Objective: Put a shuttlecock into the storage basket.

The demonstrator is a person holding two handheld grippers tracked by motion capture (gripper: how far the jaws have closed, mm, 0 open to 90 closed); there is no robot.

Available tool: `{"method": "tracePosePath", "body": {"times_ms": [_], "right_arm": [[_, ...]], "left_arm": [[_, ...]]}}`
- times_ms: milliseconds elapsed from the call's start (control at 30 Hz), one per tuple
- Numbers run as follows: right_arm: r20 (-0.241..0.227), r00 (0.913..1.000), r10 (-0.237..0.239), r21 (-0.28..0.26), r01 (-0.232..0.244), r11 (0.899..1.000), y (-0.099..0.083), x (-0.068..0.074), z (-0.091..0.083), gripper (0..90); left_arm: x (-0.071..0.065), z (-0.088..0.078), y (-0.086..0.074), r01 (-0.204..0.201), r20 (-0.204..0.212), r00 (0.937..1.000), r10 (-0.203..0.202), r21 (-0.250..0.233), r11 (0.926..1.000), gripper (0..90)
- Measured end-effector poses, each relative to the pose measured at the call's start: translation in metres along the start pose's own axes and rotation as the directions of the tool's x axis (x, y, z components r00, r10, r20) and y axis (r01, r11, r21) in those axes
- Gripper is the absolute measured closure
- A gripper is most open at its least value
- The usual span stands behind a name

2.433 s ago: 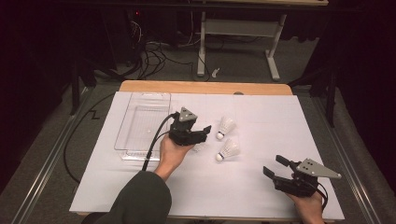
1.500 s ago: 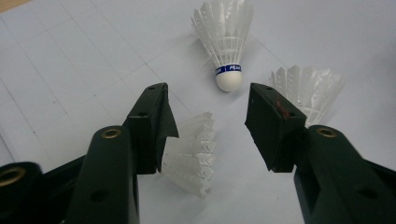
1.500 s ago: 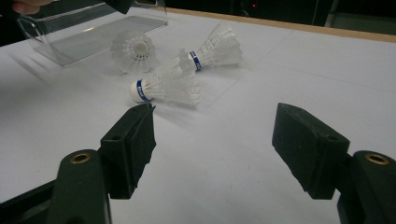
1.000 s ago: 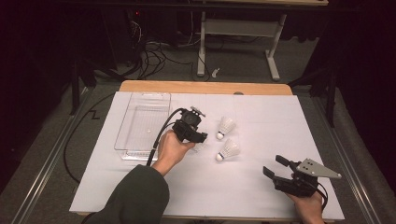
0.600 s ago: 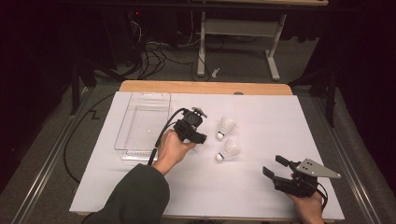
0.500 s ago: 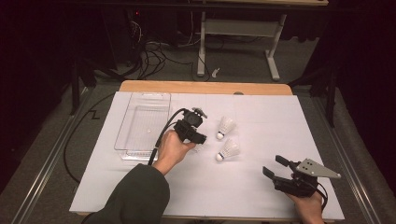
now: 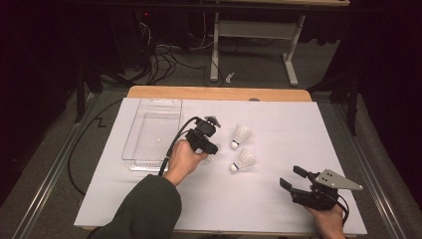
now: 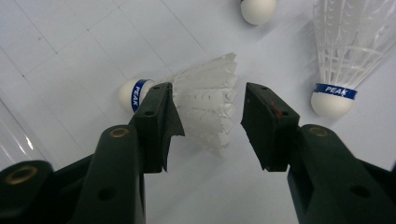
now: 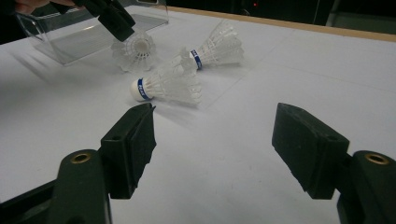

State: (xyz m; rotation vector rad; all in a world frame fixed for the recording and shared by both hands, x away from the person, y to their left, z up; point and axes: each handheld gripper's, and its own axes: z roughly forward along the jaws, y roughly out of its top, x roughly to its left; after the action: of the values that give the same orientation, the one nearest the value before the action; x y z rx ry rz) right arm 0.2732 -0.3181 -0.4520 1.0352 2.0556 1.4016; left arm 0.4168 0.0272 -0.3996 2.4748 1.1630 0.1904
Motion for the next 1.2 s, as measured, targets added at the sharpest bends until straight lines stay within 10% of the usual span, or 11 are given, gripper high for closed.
{"method": "tracePosePath", "body": {"times_ms": [1200], "right_arm": [[-0.008, 1.0, 0.0, 0.003, 0.0, 1.0, 0.0, 0.0006, 0.0001, 30.1]], "left_arm": [[0.0057, 0.0076, -0.0033, 0.01, -0.01, 0.9999, -0.009, 0.029, 0.9995, 67.7]]}}
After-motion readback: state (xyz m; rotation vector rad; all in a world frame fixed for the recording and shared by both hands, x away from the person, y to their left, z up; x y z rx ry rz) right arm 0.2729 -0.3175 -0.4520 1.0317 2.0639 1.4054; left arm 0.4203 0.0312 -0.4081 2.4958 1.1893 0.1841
